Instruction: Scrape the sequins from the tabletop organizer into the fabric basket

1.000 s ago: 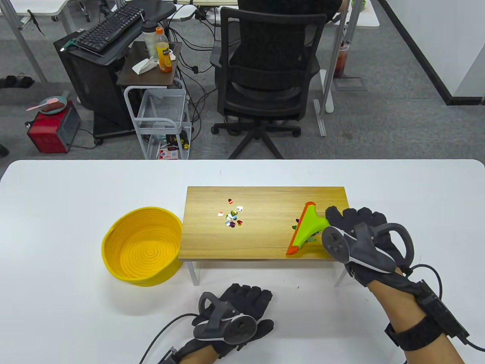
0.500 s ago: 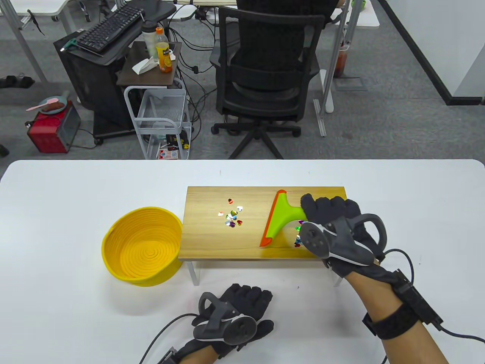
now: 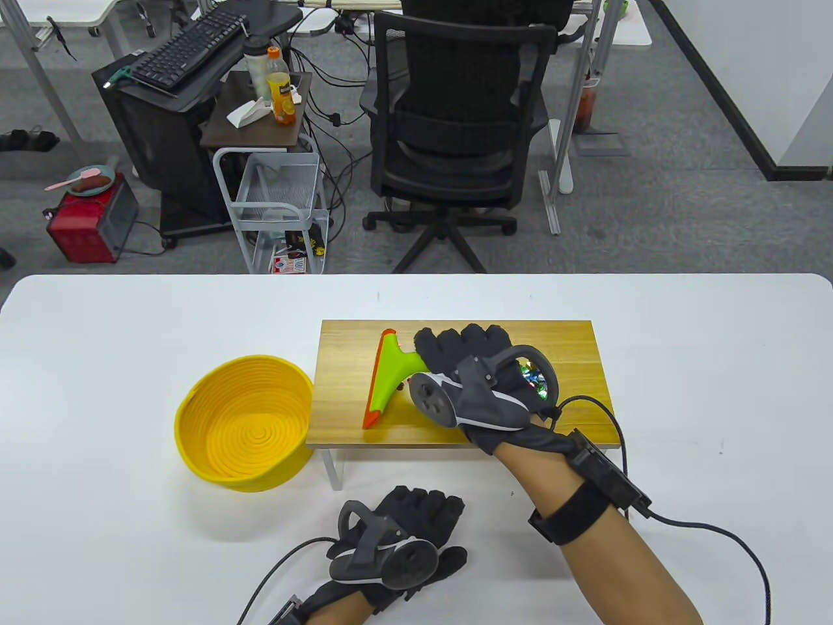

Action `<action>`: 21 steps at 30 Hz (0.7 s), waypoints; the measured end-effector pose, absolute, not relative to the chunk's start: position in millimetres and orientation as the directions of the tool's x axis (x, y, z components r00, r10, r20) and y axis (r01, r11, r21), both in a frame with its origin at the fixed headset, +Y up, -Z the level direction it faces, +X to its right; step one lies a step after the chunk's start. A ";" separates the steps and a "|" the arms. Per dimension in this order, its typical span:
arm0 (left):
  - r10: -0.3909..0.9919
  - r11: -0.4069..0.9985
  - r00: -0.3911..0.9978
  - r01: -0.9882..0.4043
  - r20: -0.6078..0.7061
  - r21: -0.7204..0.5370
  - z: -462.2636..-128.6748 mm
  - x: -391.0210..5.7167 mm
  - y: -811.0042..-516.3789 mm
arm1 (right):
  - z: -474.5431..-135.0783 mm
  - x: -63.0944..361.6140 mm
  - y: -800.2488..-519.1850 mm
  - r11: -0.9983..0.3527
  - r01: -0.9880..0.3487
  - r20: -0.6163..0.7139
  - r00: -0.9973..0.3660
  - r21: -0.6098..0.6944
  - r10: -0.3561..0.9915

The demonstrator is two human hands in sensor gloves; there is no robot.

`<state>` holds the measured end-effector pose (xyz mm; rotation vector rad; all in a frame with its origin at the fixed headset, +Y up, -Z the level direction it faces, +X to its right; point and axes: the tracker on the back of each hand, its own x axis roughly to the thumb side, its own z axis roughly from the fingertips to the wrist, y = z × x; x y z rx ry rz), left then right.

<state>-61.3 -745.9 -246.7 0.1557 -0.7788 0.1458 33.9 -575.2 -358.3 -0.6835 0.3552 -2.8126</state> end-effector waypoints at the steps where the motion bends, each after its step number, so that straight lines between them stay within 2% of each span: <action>1: 0.071 0.979 0.703 -0.187 0.708 0.087 -246.9 -61.5 -745.7 | -359.4 30.7 -576.3 -0.945 0.160 0.420 -0.866 -0.283 -0.273; 10: 0.071 0.978 0.704 -0.187 0.706 0.088 -247.5 -62.2 -745.5 | -368.3 26.4 -582.3 -0.947 0.195 0.395 -0.873 -0.253 -0.286; 21: 0.069 0.979 0.701 -0.184 0.709 0.087 -247.2 -61.2 -745.7 | -358.1 81.5 -574.3 -0.933 0.284 0.315 -0.884 -0.222 -0.344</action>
